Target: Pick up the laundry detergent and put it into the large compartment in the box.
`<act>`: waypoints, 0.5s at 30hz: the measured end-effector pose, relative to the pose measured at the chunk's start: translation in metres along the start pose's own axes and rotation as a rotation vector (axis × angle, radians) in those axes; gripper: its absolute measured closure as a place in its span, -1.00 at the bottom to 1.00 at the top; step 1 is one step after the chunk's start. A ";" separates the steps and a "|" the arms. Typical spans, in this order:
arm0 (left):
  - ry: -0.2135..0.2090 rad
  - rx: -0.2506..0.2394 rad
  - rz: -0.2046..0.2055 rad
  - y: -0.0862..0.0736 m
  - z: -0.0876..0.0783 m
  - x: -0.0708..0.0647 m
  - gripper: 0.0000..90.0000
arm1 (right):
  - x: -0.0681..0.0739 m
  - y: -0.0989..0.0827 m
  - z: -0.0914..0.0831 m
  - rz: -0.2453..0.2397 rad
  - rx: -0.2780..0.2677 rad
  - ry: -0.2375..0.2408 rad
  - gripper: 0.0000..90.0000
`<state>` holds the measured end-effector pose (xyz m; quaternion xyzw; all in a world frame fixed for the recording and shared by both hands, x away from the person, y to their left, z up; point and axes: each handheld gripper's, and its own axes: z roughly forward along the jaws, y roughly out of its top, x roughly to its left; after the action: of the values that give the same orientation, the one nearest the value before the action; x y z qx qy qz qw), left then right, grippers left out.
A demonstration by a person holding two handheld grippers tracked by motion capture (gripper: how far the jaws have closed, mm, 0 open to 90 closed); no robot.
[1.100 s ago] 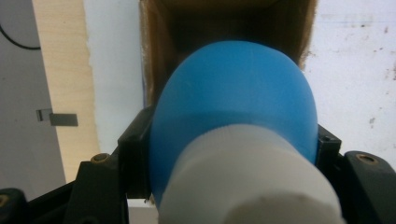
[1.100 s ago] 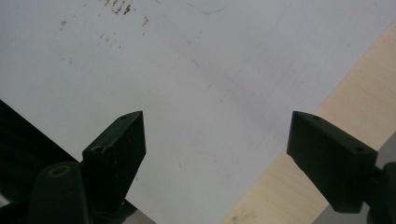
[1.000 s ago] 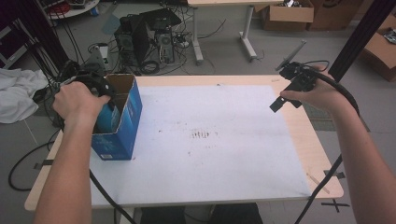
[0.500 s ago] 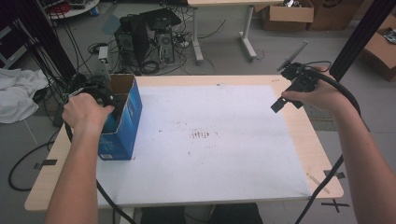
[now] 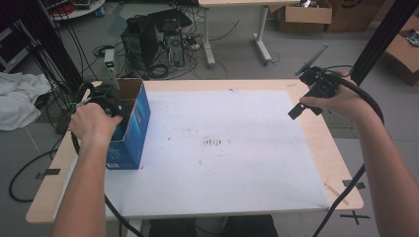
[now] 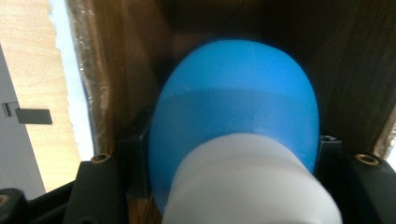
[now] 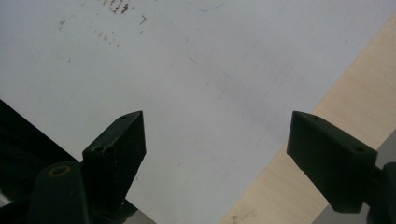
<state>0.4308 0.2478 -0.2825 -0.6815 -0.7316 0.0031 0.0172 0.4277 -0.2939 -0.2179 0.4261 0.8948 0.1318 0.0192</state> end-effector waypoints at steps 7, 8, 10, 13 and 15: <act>0.008 -0.001 0.016 0.001 0.001 -0.002 -0.18 | -0.002 -0.002 0.000 0.000 0.003 -0.002 -0.56; 0.011 0.000 0.015 0.001 0.002 -0.002 -0.18 | -0.002 -0.003 0.000 0.003 0.001 -0.001 -0.56; 0.013 -0.004 0.014 0.001 0.002 -0.003 -0.18 | -0.002 -0.003 -0.001 0.004 0.000 0.002 -0.56; 0.014 -0.005 0.008 0.001 0.002 -0.004 -0.18 | -0.002 -0.004 -0.001 0.002 -0.003 0.003 -0.56; 0.012 -0.005 0.013 0.001 0.002 -0.003 -0.19 | -0.002 -0.005 -0.002 0.005 -0.003 0.002 -0.56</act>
<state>0.4318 0.2447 -0.2847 -0.6863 -0.7270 -0.0027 0.0199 0.4253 -0.2990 -0.2173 0.4282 0.8936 0.1336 0.0186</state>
